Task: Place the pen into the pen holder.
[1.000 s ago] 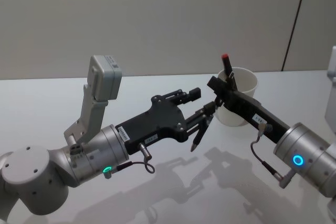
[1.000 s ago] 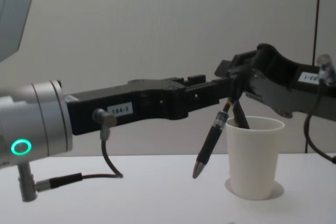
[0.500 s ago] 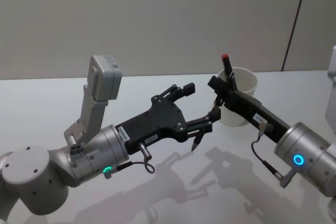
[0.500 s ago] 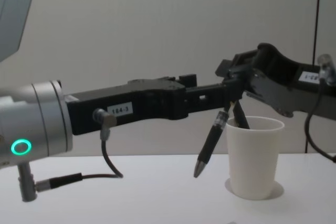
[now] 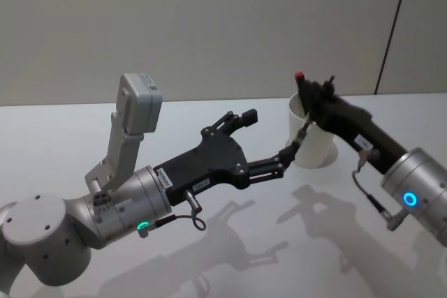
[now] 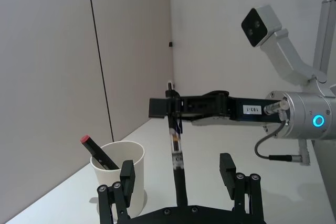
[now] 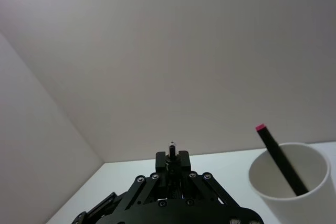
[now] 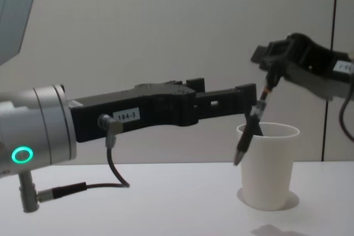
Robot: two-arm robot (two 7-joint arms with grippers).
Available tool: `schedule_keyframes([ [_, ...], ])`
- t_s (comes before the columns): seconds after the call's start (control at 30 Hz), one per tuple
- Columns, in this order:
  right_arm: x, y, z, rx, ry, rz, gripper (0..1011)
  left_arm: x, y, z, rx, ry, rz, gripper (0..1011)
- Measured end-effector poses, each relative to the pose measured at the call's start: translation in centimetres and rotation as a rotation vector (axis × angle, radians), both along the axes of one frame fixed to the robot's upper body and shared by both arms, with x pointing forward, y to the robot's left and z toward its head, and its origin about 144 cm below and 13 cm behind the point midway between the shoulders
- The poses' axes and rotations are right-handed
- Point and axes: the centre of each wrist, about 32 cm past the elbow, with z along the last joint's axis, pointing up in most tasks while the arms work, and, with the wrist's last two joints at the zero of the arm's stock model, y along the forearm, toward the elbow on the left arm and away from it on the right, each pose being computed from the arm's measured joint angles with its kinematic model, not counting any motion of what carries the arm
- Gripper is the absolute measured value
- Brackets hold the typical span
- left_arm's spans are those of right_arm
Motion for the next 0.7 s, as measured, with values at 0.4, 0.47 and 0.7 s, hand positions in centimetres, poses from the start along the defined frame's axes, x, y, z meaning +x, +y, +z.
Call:
schedule_keyframes([
  [0.4,1.1,-1.2,0.8,-0.128,-0.181,-0.111,130,0.0,0.0,0.0,0.000,0.000,0.000,1001],
  [0.47,1.2,-1.3,1.0,-0.143,-0.203,-0.123,130,0.0,0.0,0.0,0.000,0.000,0.000,1001],
  [0.7,2.0,-1.7,1.5,-0.218,-0.310,-0.177,130,0.0,0.0,0.0,0.000,0.000,0.000,1001],
])
